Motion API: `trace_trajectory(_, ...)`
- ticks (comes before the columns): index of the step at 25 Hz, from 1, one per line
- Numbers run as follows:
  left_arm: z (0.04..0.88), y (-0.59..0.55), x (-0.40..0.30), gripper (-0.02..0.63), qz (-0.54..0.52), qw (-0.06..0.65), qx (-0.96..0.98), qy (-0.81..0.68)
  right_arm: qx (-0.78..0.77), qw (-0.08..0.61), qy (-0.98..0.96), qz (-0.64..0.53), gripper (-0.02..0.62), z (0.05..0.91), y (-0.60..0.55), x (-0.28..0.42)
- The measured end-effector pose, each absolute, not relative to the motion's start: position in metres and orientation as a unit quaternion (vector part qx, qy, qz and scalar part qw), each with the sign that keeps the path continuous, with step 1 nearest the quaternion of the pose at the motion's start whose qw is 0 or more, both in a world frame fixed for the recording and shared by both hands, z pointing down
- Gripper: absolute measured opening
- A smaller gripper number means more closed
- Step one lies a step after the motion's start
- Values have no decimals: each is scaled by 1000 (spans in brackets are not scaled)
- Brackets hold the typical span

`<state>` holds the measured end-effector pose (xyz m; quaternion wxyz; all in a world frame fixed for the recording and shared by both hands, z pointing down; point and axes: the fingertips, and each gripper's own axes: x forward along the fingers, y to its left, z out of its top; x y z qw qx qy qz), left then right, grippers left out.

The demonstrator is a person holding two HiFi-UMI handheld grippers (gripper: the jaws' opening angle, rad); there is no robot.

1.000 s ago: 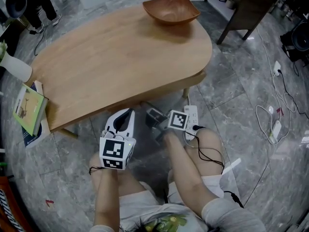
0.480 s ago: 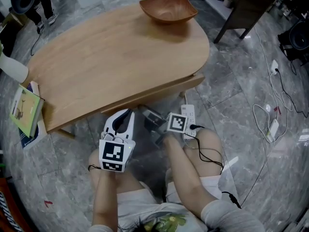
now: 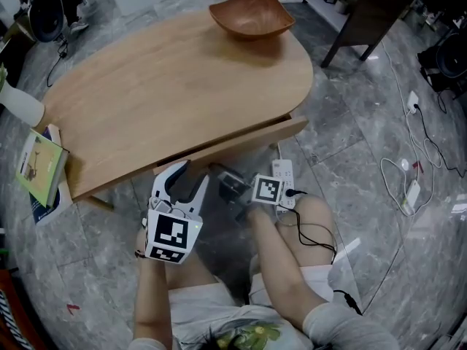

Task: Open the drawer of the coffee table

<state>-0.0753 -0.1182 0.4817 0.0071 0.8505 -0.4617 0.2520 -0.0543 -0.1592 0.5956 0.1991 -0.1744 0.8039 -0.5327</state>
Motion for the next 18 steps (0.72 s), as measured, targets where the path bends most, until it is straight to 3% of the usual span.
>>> trace_trajectory(5, 486, -127, -77, 155, 360, -69, 831, -419, -174, 197, 804, -533, 161, 595, -159, -56)
trace_trajectory(18, 511, -137, -74, 149, 472, -111, 815, -318, -187, 161, 808, -535, 161, 601, -150, -54)
